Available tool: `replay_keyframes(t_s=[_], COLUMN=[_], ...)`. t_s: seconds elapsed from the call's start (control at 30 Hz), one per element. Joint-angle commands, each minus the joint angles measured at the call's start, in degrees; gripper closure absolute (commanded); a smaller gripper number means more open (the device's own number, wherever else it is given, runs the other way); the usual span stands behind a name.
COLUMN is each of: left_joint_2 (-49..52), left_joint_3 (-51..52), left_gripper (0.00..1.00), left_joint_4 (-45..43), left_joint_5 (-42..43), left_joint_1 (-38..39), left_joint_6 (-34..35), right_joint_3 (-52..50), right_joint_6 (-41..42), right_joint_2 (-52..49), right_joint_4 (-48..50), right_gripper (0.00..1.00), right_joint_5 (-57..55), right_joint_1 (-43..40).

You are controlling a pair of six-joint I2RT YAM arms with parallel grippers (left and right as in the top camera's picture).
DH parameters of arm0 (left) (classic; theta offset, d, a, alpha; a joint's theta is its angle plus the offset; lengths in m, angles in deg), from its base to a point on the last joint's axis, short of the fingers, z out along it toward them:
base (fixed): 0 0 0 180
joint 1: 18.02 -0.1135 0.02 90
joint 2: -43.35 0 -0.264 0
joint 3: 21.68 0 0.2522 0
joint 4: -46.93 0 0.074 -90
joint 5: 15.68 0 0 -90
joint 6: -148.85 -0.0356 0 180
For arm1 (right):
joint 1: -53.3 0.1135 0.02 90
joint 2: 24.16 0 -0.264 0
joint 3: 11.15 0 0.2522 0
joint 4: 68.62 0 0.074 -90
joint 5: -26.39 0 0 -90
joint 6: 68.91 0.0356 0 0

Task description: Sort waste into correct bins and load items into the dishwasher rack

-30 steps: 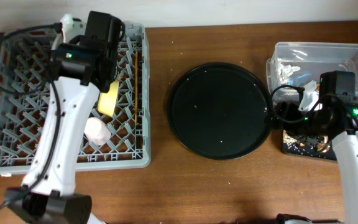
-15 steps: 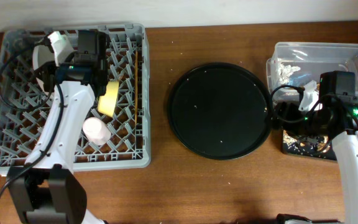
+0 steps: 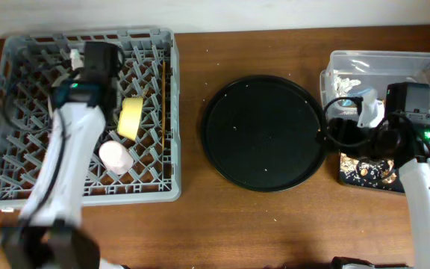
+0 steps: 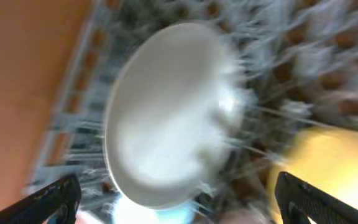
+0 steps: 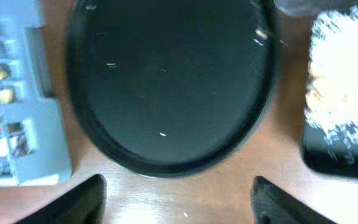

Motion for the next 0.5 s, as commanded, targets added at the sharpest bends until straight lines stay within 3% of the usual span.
replay_keyframes(t_s=[0.0,0.07,0.1,0.23,0.47], left_joint_2=[-18.9,-26.2,-30.7,-41.8,-51.1], left_joint_3=[-0.4,-0.3,-0.3,-0.3,-0.3], left_gripper=[0.01,0.01,0.01,0.01,0.01], left_joint_4=[5.3,8.6,10.4,12.5,16.2], left_joint_5=[23.5,26.2,27.8,28.4,28.4], left_joint_1=[0.3,0.3,0.3,0.3,0.3], left_joint_6=[0.1,0.4,0.4,0.3,0.3], right_joint_3=[0.2,0.2,0.2,0.2,0.0], right_joint_6=[-10.4,-10.7,-10.3,-10.3,-10.3], right_joint_2=[8.7,14.1,18.3,27.0,28.6], right_joint_4=[1.0,1.2,1.2,-2.2,-3.0], right_gripper=[0.11,0.09,0.02,0.02,0.02], right_joint_5=[8.5,8.5,8.5,8.5,7.4], right_joint_1=[2.2,4.6,6.2,7.1,7.9])
